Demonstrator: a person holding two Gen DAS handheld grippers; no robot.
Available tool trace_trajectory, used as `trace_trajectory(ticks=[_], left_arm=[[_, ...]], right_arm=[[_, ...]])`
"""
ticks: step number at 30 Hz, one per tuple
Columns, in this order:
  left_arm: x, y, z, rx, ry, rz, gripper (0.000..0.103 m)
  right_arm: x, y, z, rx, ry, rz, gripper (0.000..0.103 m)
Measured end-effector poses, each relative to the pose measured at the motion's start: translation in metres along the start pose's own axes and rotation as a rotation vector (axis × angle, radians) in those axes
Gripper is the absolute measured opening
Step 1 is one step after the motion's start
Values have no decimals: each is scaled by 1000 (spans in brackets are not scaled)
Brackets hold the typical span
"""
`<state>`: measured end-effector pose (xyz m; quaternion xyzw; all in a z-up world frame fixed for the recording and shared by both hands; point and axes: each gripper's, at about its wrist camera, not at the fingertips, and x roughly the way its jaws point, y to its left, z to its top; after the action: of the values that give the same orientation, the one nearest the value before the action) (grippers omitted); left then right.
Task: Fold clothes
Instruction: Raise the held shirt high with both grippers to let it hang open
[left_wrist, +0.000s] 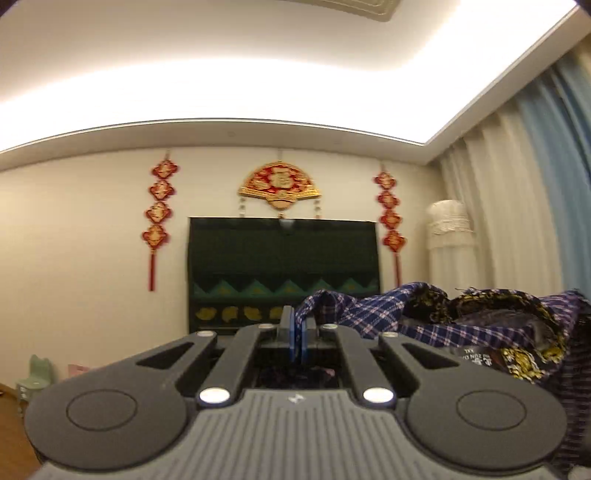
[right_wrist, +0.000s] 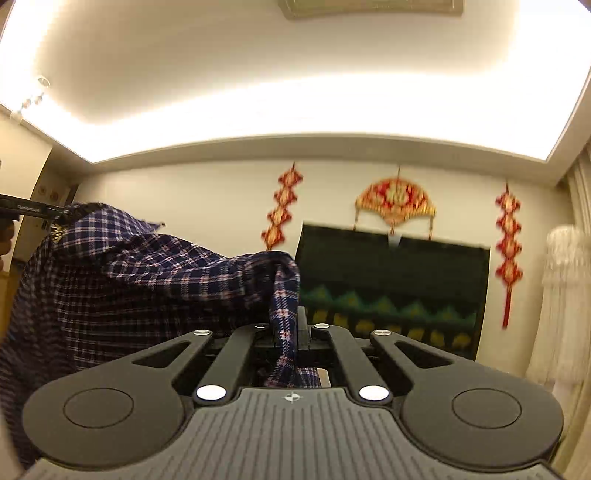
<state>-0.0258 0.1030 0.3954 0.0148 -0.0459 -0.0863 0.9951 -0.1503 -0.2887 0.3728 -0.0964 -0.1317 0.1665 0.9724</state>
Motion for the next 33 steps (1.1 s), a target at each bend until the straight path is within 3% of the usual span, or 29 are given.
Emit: trace_trajectory(ticks=[3, 6, 12, 14, 16, 17, 18, 21, 22, 25, 29, 31, 33], left_arm=[[43, 6, 0, -13, 64, 37, 3], [111, 18, -43, -28, 195, 80, 3], [250, 45, -160, -51, 433, 150, 3], [292, 46, -209, -23, 545, 121, 4], [335, 33, -286, 35, 785, 58, 10], [338, 29, -324, 72, 870, 70, 10], [333, 28, -350, 79, 905, 84, 10], [308, 31, -403, 29, 947, 97, 15], [293, 37, -410, -8, 936, 92, 16], [244, 39, -424, -58, 928, 33, 21], [220, 31, -443, -33, 987, -37, 22], [217, 33, -459, 29, 1020, 1, 23], [217, 41, -467, 82, 1002, 55, 27]], right_arm=[[24, -2, -8, 12, 30, -5, 0], [64, -4, -39, 40, 116, -6, 0], [179, -4, -164, 115, 400, -30, 0], [216, 3, -221, 153, 525, -71, 0], [245, 5, -291, 186, 677, -137, 0], [256, 3, -330, 197, 761, -173, 0], [261, 1, -371, 200, 853, -205, 0], [249, 0, -460, 196, 1030, -248, 1], [242, 0, -482, 197, 1064, -253, 7], [213, 3, -493, 223, 1033, -228, 14], [200, 2, -493, 205, 1016, -159, 29], [207, -6, -494, 190, 1039, -137, 27], [211, -25, -498, 157, 1095, -218, 26]])
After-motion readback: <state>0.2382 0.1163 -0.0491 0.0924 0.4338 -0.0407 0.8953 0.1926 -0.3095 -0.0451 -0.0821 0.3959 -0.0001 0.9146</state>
